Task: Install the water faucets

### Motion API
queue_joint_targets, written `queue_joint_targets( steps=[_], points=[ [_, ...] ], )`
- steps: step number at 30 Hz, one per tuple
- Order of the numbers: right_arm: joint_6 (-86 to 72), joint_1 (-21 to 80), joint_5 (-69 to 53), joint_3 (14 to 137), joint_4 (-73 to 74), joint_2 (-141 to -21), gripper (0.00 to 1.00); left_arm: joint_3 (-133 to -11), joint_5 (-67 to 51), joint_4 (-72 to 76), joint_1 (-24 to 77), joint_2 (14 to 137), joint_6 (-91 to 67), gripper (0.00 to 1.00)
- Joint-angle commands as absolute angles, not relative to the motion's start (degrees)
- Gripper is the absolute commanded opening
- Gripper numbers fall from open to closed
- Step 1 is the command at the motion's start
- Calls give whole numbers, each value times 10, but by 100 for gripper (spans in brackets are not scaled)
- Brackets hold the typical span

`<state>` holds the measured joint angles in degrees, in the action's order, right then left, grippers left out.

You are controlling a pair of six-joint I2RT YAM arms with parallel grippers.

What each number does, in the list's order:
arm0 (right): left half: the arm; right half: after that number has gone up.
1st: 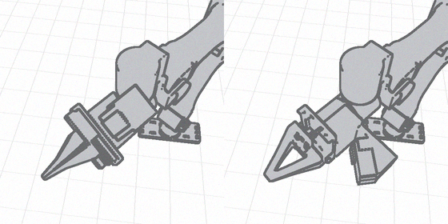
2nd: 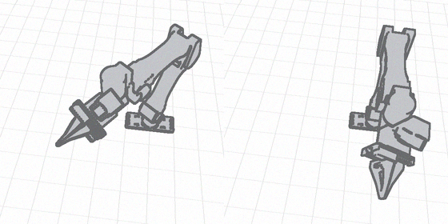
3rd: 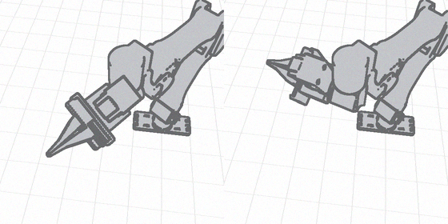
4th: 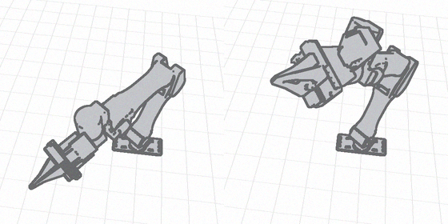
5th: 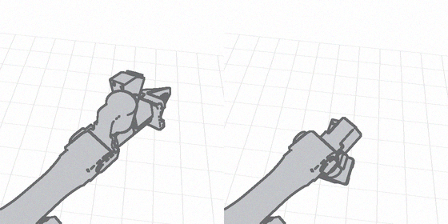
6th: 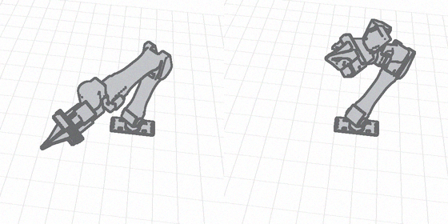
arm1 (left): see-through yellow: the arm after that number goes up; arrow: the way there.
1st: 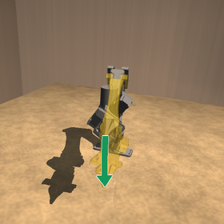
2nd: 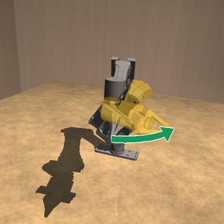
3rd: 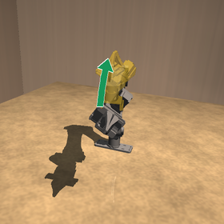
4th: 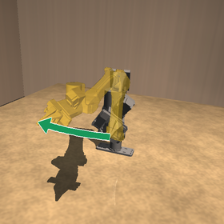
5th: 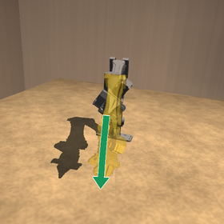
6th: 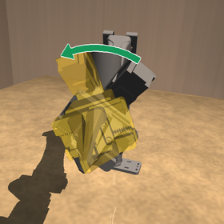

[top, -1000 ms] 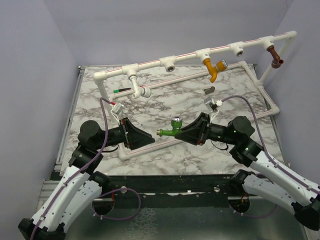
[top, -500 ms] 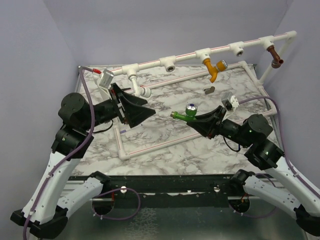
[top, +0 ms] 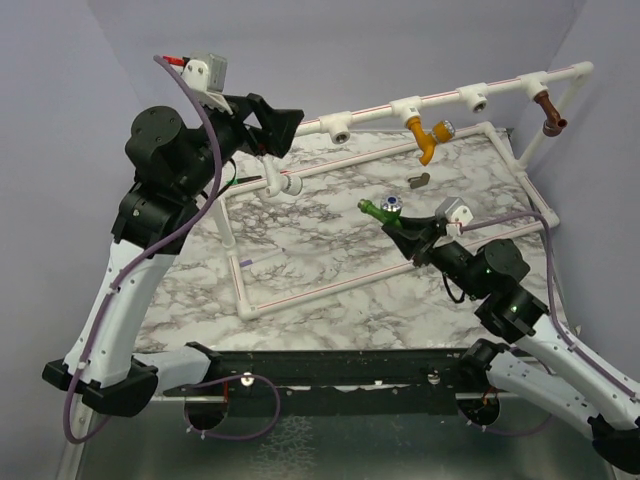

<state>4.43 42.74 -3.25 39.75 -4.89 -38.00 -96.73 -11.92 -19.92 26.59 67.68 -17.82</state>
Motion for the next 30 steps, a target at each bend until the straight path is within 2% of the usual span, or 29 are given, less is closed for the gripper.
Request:
queue_joint_targets(
  steps=[1, 10, 30],
  points=[
    [106, 426, -23, 395, -181, -395, 1, -997, 71, -184, 265, 702, -74, 99],
    [136, 445, -50, 427, -236, -457, 1, -964, 218, -95, 260, 767, -4, 99],
    [227, 537, 65, 420, -293, -508, 1, -948, 290, -128, 184, 871, -29, 99]
  ],
)
